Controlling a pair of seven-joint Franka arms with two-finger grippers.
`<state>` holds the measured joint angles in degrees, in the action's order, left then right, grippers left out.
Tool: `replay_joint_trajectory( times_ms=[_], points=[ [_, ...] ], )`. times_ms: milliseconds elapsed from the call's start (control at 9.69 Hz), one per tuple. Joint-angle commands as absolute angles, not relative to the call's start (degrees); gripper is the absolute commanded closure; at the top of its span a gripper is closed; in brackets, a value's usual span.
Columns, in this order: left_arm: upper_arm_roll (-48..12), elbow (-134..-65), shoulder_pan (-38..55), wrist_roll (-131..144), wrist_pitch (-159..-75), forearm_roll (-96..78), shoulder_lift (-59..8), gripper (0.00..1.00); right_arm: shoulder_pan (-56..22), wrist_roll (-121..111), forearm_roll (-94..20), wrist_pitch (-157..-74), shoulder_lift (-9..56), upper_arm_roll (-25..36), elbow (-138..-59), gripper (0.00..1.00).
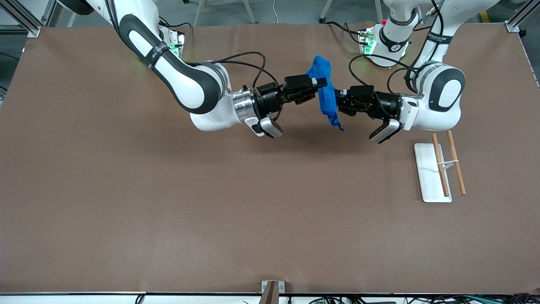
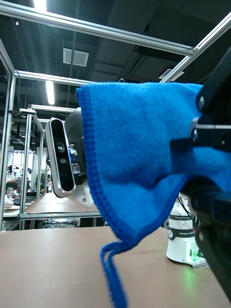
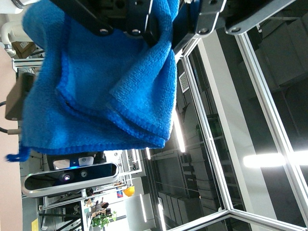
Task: Right arm passes towel to left arm to hang
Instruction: 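Open the right gripper while the left gripper pulls the towel away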
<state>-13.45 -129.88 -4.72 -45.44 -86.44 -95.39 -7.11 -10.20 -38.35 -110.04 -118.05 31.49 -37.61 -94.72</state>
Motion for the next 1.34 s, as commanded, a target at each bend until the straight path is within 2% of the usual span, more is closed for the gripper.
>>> replay_joint_trajectory(
  times_ms=[0,413,516,619,722,1032,1238],
  points=[
    [-13.5,-132.1,-5.3,-47.5,-87.9,-94.8,-6.8,0.99,-10.4,-39.6,-111.8,-118.7,31.5,-38.1,-94.6,0.99],
    [-13.4,-130.0,-8.3,-46.8,-88.1,-86.9,-7.1,1.00,-10.4,-39.5,-111.8,-118.7,31.5,-38.1,-94.7,0.98],
    [-13.0,-129.7,-8.3,-46.7,-88.2,-85.7,-7.1,1.00,-9.9,-38.9,-111.5,-118.7,31.4,-38.0,-94.8,0.76],
    [-12.8,-128.2,-9.1,-45.9,-88.4,-83.4,-7.6,1.00,-9.1,-38.9,-110.8,-118.9,30.6,-37.9,-95.9,0.01],
    [-12.9,-125.5,-10.6,-44.1,-88.7,-79.0,-8.4,1.00,-7.2,-38.8,-109.9,-121.1,28.8,-37.7,-97.2,0.00],
    [-12.8,-116.8,-12.3,-38.3,-89.7,-66.6,-12.4,1.00,-2.4,-32.6,-96.2,-128.1,26.7,-36.3,-97.5,0.00],
    [-12.8,-109.8,-11.7,-32.2,-93.0,-52.4,-14.1,1.00,-2.3,-28.1,-82.2,-129.6,24.8,-29.5,-97.4,0.00]
  ],
)
